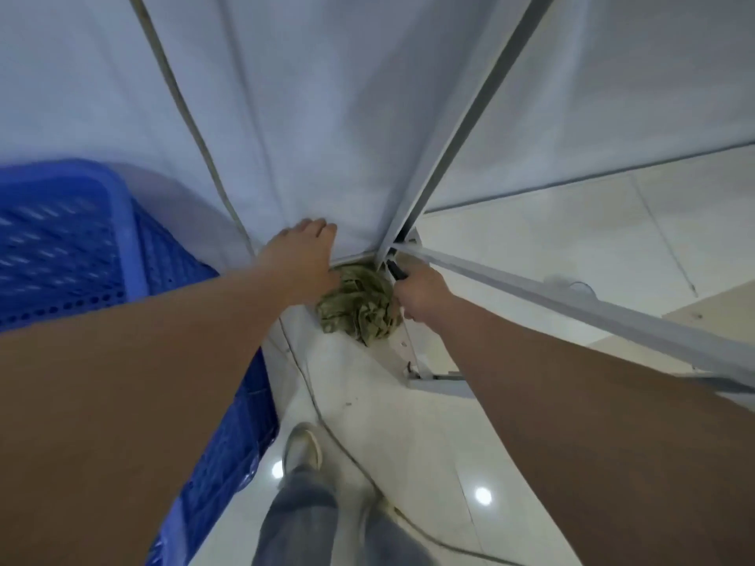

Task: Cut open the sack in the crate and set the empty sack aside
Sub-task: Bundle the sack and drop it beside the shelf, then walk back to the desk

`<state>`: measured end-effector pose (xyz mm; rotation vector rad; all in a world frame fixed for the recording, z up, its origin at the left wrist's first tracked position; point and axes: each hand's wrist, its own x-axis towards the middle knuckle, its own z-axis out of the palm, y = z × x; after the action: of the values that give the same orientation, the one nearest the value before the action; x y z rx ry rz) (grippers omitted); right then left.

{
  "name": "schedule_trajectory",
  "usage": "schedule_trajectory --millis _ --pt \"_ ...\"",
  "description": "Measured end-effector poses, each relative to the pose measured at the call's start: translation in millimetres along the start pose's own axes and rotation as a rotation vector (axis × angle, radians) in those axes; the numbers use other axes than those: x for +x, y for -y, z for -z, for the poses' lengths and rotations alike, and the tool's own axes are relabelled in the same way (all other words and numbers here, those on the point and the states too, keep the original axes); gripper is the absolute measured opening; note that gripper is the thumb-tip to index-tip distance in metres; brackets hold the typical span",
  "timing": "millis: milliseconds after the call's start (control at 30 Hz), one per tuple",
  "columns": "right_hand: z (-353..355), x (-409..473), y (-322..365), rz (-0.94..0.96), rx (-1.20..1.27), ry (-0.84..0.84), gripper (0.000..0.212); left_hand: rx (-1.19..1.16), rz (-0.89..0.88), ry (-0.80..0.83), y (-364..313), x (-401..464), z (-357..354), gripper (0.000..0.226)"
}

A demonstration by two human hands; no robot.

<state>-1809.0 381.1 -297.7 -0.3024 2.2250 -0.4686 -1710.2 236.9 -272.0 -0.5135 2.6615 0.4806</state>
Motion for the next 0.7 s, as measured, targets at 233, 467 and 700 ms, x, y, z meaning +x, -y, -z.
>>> schedule_trajectory --millis 233,467,700 --pt "72.5 -129.0 55.8 0.275 -0.171 -0.074 0.029 0.084 0.062 -0.015 -39.6 -110.1 108.6 0.076" --pt "111.8 -271.7 79.0 0.391 -0.284 -0.115 0.021 0.066 0.118 -0.099 -83.4 -257.7 189.3 0.072" --pt "112.1 -424.5 179.8 0.601 -0.356 -0.088 0.021 0.12 0.351 -0.303 -49.6 -446.4 279.1 0.072"
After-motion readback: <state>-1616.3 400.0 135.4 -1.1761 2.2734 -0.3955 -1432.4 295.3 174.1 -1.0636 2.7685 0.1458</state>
